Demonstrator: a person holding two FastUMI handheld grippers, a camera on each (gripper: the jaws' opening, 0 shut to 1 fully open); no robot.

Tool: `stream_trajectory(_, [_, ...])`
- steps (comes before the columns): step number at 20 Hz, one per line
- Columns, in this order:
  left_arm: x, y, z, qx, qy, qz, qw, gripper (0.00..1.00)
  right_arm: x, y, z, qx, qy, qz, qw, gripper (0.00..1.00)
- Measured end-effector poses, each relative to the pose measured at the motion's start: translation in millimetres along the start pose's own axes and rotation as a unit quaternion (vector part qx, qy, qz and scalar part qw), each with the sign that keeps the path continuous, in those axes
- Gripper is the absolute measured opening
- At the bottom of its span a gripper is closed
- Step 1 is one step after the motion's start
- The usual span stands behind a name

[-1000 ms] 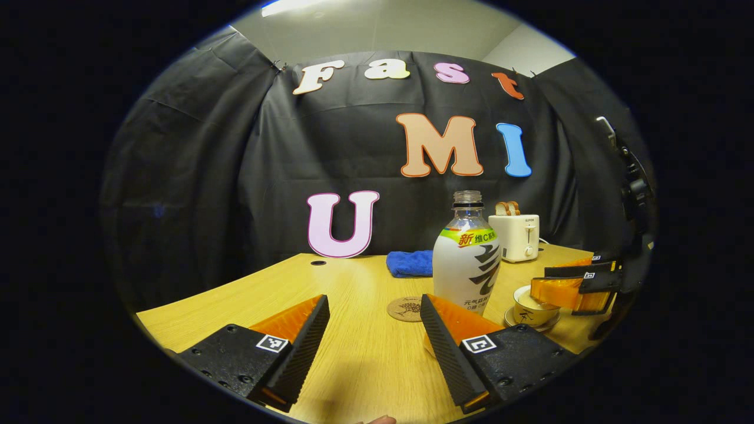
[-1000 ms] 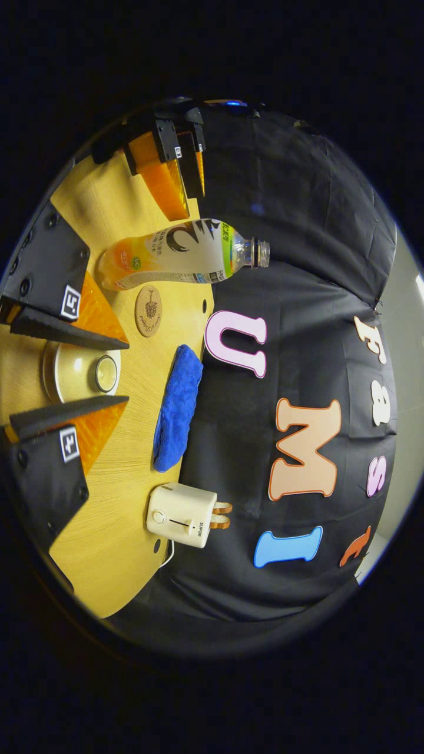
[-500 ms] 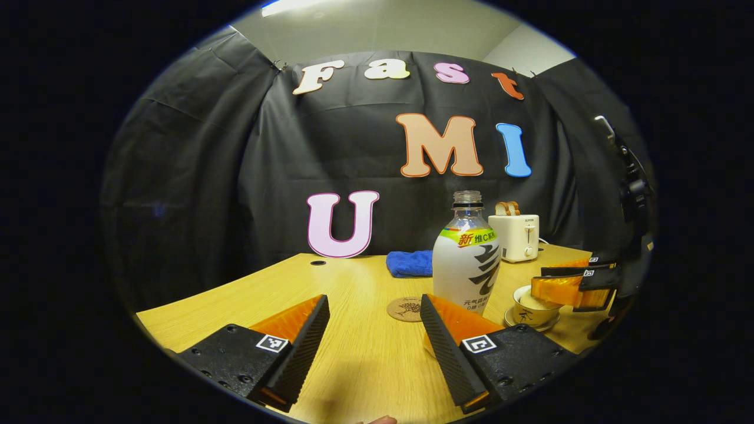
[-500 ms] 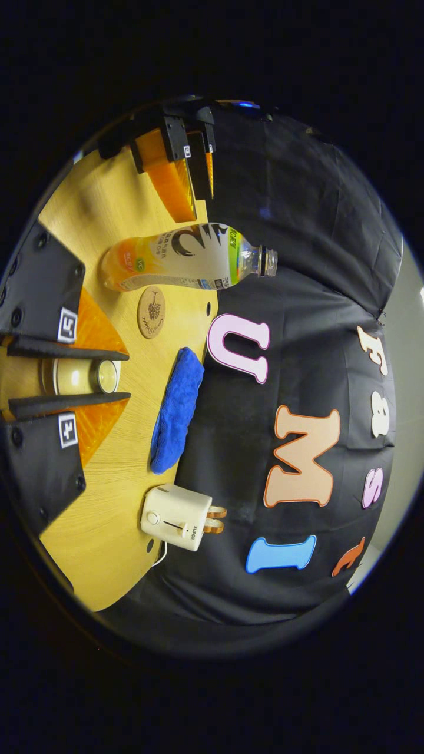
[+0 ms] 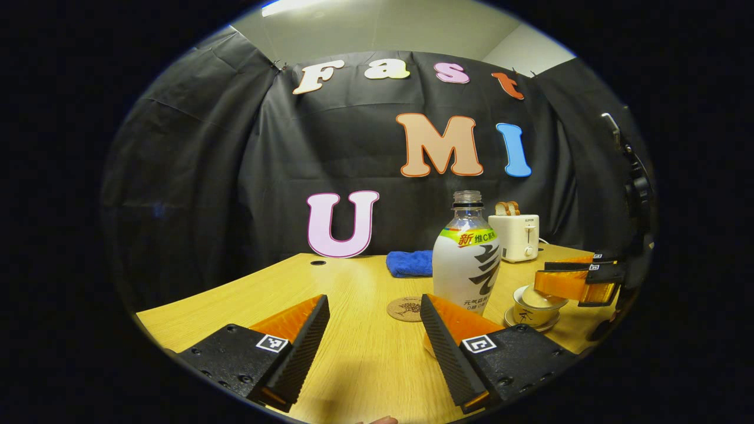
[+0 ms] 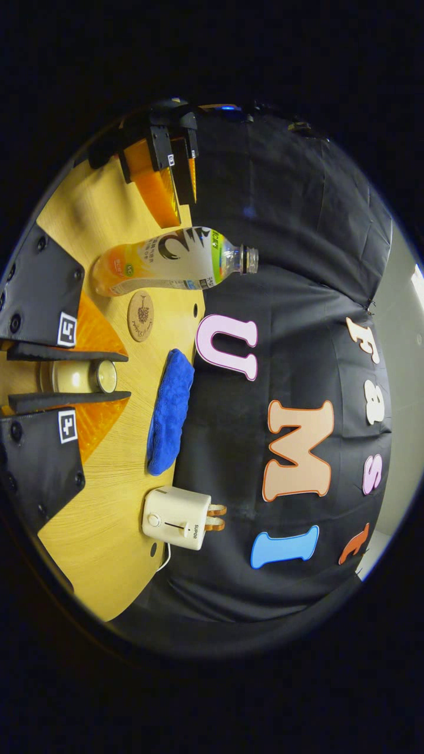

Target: Open the teacup lid with one hand, grasp the water bottle and pour water into the teacup with the other hand; after pouring, place the water bottle on the coaster and then close the teacup lid.

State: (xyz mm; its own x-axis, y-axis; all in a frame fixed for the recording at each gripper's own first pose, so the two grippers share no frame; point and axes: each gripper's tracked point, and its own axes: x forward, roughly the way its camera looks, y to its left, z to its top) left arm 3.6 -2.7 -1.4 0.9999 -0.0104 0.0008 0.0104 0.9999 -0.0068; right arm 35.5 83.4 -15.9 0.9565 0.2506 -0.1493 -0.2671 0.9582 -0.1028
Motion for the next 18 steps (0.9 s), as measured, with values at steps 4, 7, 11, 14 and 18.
stream_trajectory(4, [1.7, -2.5, 0.0, 0.000, 0.000, -0.006, 1.000, 0.90, -8.8, -9.7, 9.2, 0.013, -0.014, -0.006, 1.000, 0.23])
stream_trajectory(7, [0.6, -9.0, 0.3, 0.001, -0.001, -0.021, 1.000, 0.91, -17.9, -20.0, 10.7, 0.034, -0.017, -0.015, 0.999, 0.27])
stream_trajectory(11, [-3.1, -20.8, 0.0, 0.007, 0.000, -0.048, 0.999, 0.91, -29.4, -38.7, 15.4, 0.046, -0.026, -0.031, 0.998, 0.23])
stream_trajectory(14, [-8.7, -35.1, -1.1, 0.006, 0.006, -0.074, 0.997, 0.91, -36.3, -51.6, 21.8, 0.055, -0.037, -0.039, 0.997, 0.25])
stream_trajectory(18, [-16.6, -58.4, -4.1, -0.002, 0.017, -0.110, 0.994, 0.91, -42.7, -62.0, 25.9, 0.067, -0.045, -0.045, 0.996, 0.23])
